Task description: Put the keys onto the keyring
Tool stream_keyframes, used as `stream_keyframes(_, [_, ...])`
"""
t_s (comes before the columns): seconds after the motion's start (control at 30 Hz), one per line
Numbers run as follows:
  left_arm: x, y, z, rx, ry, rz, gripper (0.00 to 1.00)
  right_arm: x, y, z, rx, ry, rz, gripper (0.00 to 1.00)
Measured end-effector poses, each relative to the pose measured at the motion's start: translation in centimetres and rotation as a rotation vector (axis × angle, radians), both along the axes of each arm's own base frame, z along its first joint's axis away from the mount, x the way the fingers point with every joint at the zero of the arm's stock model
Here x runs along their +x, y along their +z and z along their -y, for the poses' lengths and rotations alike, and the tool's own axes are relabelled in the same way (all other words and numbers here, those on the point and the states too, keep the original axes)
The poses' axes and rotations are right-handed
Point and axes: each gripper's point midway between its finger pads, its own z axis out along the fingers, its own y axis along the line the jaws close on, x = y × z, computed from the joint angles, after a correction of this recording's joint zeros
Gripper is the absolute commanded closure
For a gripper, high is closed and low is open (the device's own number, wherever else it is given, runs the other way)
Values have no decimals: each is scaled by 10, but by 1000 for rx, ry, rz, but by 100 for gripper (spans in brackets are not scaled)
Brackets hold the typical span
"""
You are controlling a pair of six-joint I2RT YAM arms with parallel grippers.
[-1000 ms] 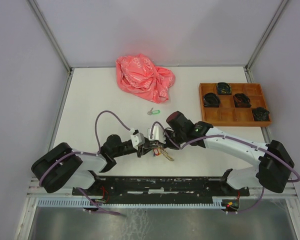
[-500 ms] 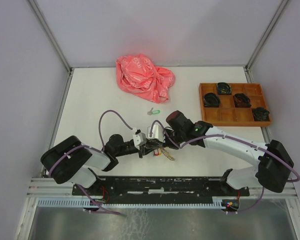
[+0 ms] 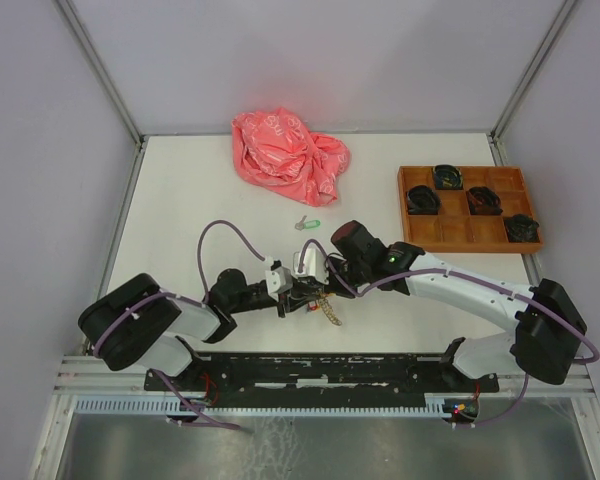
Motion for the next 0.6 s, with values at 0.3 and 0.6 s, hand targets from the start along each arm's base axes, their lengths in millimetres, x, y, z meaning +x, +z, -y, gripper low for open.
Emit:
stream_keyframes(0.3, [2, 4, 2, -3, 2, 4, 92, 0, 0, -1, 4, 3, -2, 97])
stream_keyframes(0.6, [3, 2, 3, 6, 1, -5, 97, -4, -2, -1, 29, 2, -7, 85])
